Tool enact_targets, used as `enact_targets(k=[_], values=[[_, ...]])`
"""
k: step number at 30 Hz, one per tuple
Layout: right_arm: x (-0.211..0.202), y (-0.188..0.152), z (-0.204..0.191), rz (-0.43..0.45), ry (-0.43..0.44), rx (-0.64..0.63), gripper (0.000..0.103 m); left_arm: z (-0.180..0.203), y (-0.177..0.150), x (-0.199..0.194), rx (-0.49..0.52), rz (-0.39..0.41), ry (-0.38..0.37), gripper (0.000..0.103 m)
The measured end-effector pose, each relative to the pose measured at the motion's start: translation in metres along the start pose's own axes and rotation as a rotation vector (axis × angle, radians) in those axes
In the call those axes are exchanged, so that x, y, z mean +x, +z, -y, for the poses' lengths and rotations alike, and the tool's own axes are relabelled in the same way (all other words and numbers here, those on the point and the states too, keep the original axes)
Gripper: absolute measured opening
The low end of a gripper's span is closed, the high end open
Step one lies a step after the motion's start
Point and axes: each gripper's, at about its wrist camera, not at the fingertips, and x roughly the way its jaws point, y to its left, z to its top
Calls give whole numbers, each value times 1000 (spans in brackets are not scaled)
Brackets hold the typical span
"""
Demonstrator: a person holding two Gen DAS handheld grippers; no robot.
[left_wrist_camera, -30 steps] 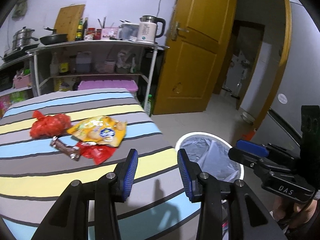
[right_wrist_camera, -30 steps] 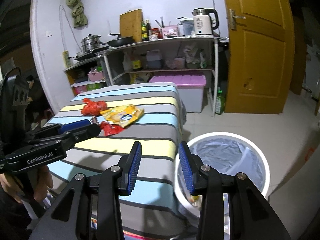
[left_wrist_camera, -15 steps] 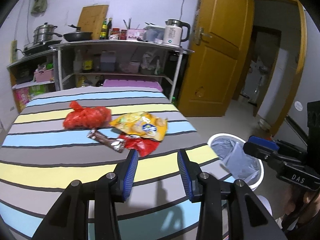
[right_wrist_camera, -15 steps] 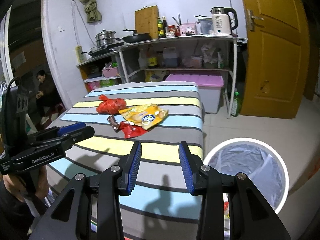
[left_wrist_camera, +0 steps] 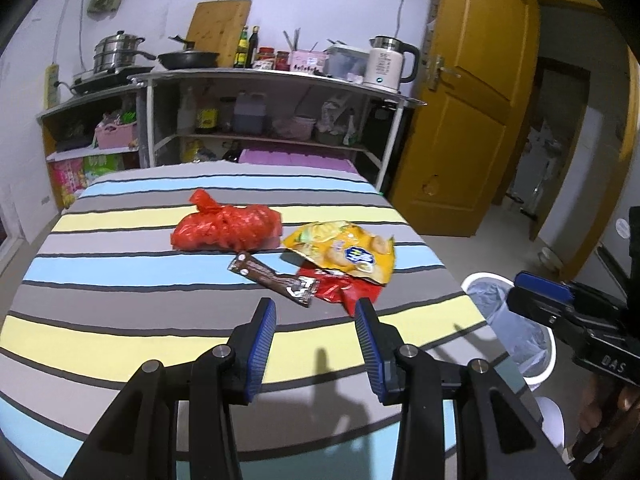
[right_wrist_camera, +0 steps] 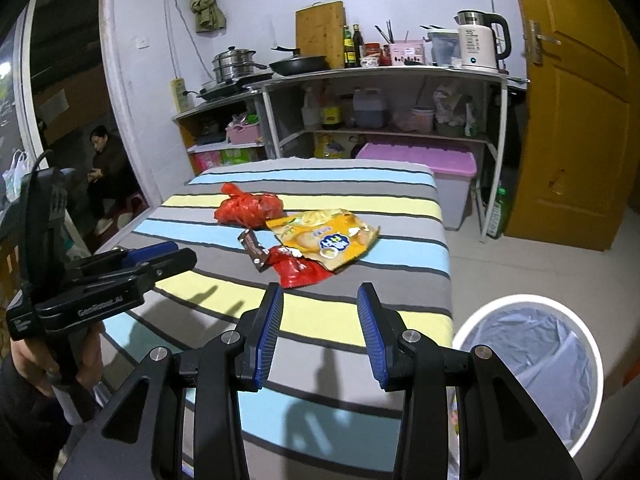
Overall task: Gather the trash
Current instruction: 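Move both open tools back over the table toward the remaining wrappers, then grasp the brown coffee stick with the left tool while the right tool grasps the yellow chip bag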
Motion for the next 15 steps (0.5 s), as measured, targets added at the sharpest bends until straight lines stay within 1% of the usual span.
enact_targets(k=[7,15], values=[[15,8,-2,-11,5,-7,40,-18,8,19,-42,-23,30,41],[32,18,-3,-17,13,-22,40,-35,23,53,-78,-62,67,41]])
